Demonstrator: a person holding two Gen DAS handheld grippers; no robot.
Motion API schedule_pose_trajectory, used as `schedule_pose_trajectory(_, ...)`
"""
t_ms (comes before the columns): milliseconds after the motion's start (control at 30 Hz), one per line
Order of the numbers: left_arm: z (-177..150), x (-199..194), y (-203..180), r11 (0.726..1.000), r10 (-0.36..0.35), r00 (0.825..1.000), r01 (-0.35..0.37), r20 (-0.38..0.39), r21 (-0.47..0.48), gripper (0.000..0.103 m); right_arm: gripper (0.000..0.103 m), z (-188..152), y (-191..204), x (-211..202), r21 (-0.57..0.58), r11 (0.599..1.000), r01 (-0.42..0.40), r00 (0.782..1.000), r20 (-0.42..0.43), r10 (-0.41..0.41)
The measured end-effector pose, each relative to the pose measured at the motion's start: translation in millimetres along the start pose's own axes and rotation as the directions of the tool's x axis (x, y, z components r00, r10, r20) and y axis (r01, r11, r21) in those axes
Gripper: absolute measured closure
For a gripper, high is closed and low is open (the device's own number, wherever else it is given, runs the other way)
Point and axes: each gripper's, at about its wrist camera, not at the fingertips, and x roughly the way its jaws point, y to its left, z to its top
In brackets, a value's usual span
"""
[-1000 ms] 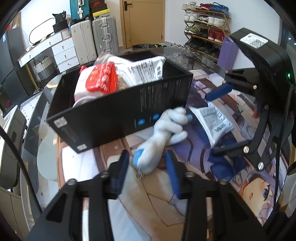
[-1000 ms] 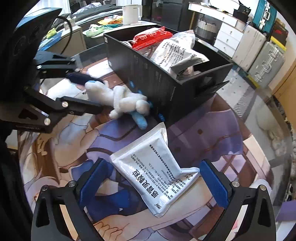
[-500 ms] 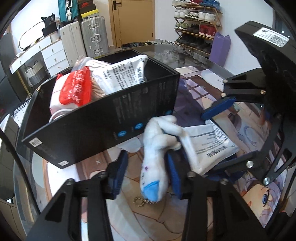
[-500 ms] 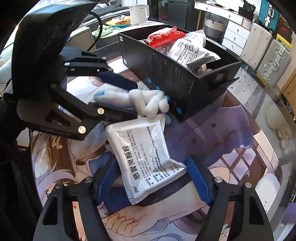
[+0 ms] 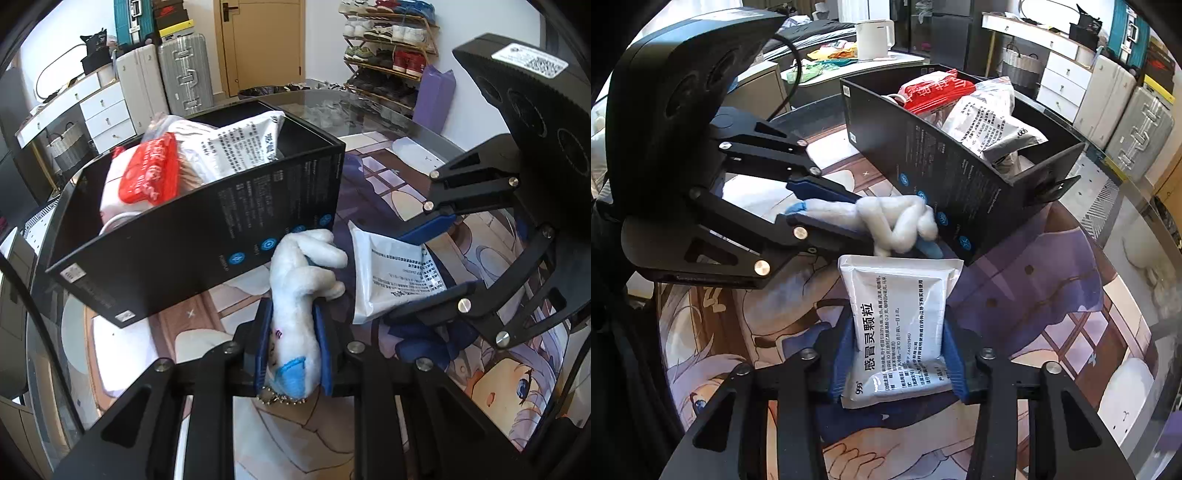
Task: Organize soft objects
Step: 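Grasp the white plush toy with the left gripper while the right grasps the second white packet, then lift the plush toy and packet with both grippers over the black box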
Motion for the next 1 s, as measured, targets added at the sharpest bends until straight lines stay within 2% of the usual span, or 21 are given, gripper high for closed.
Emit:
schedule_pose_trajectory(200,-7,-9,5,0.999,0.015,1.0,-0.015,0.016,-0.03,0.083,0.065,-1,4,0,0.028,0.999,0.027,0.999,0.016,-0.028)
schedule_pose_trajectory(1000,-16,-58,22,0.99,0.09,0.988,-0.075,0.127,-0.119,0.083,0.066,-7,18,-40,0.125,0.984,0.129,0.979,0.14,-0.146)
